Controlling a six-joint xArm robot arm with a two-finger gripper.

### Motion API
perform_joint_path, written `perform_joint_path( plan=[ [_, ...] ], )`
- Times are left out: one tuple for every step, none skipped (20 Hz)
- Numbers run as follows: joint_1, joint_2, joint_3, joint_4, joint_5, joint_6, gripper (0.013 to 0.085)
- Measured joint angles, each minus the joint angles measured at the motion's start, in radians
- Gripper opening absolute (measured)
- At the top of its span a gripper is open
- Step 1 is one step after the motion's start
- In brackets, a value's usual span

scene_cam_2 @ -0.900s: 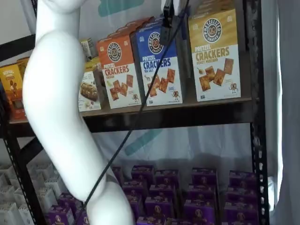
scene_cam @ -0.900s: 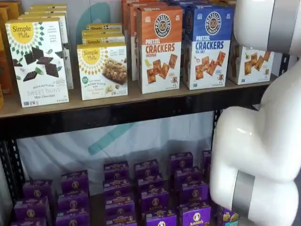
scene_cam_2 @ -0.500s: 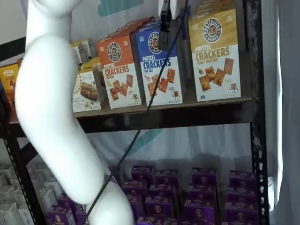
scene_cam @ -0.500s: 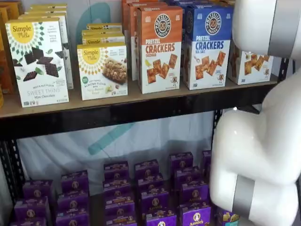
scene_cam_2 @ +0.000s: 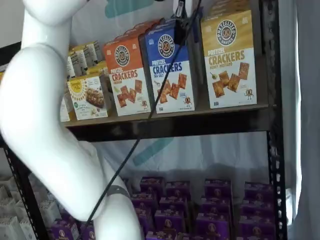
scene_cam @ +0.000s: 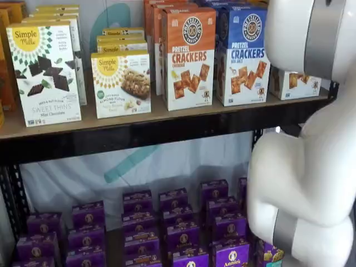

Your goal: Retrieve the yellow and white box located on the top shelf, the sixth one from the left

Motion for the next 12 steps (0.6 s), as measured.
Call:
perform_joint_path(
  plan=[
    [-0.008,-0.012,0.021,0.021,-0.038,-0.009,0.0850],
    [-0.013,-0.023,0.041,0.042,-0.084,-0.021,0.0850],
    [-0.015,-0.028,0.051,0.051,-0.110,-0.028,0.0850],
    [-0.015,-0.030,0.058,0.055,-0.136,-0.037,0.0850],
    [-0.012,-0.031,0.064,0.057,-0.165,-0.047,0.0850],
    [-0.009,-0.032,0.069,0.056,-0.185,-0.054,0.0850],
    [-0.004,-0.034,0.078,0.054,-0.213,-0.065,0.0850],
    [0.003,-0.037,0.087,0.050,-0.243,-0.076,0.0850],
    [0.010,-0.037,0.093,0.045,-0.268,-0.085,0.0850],
    [0.019,-0.035,0.098,0.036,-0.293,-0.094,0.0850],
    [0.025,-0.032,0.098,0.028,-0.307,-0.099,0.0850],
    [0.033,-0.024,0.093,0.014,-0.318,-0.103,0.0850]
  ],
)
